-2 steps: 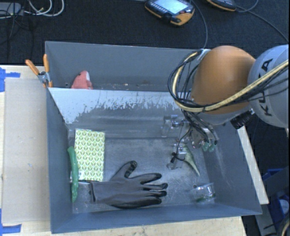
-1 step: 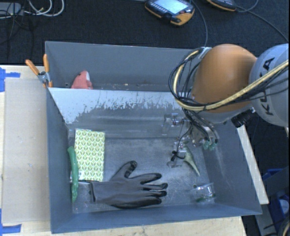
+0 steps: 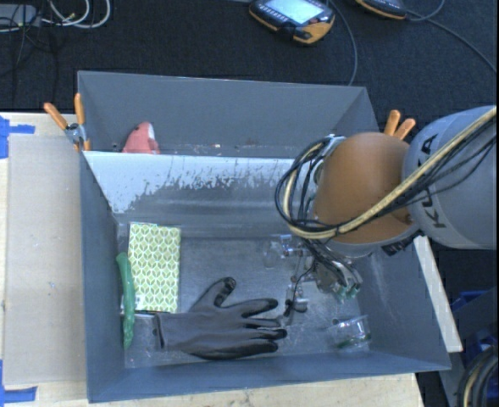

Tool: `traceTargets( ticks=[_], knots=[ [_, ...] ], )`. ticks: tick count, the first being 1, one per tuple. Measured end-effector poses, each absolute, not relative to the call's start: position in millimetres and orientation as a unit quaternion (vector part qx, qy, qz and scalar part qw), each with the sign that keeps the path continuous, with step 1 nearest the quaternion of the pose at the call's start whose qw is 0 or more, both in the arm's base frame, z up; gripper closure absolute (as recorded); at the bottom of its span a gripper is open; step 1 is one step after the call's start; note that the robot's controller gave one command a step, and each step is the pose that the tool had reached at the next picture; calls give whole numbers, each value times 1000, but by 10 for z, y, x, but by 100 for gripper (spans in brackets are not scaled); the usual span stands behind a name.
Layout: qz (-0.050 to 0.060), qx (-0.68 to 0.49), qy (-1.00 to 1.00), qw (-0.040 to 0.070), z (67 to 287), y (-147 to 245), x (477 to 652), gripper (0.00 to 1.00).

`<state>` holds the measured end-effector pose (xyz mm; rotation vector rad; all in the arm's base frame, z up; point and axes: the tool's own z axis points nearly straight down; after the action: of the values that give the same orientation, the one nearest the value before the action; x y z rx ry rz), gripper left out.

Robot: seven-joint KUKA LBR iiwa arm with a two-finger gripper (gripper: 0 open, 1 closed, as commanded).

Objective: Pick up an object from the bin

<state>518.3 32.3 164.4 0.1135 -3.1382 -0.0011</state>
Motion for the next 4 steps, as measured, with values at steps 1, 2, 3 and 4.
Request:
traceTargets(
  ticks=[1,2,3,4],
  knots=[
    [-1,134,-991,4,1573,456,4688,0],
    [-1,106,-994,2,1510,415,4688,0],
    [-1,147,-989,-5,721,493,4752,0],
    [-1,149,-989,2,705,552,4710,100]
  ],
)
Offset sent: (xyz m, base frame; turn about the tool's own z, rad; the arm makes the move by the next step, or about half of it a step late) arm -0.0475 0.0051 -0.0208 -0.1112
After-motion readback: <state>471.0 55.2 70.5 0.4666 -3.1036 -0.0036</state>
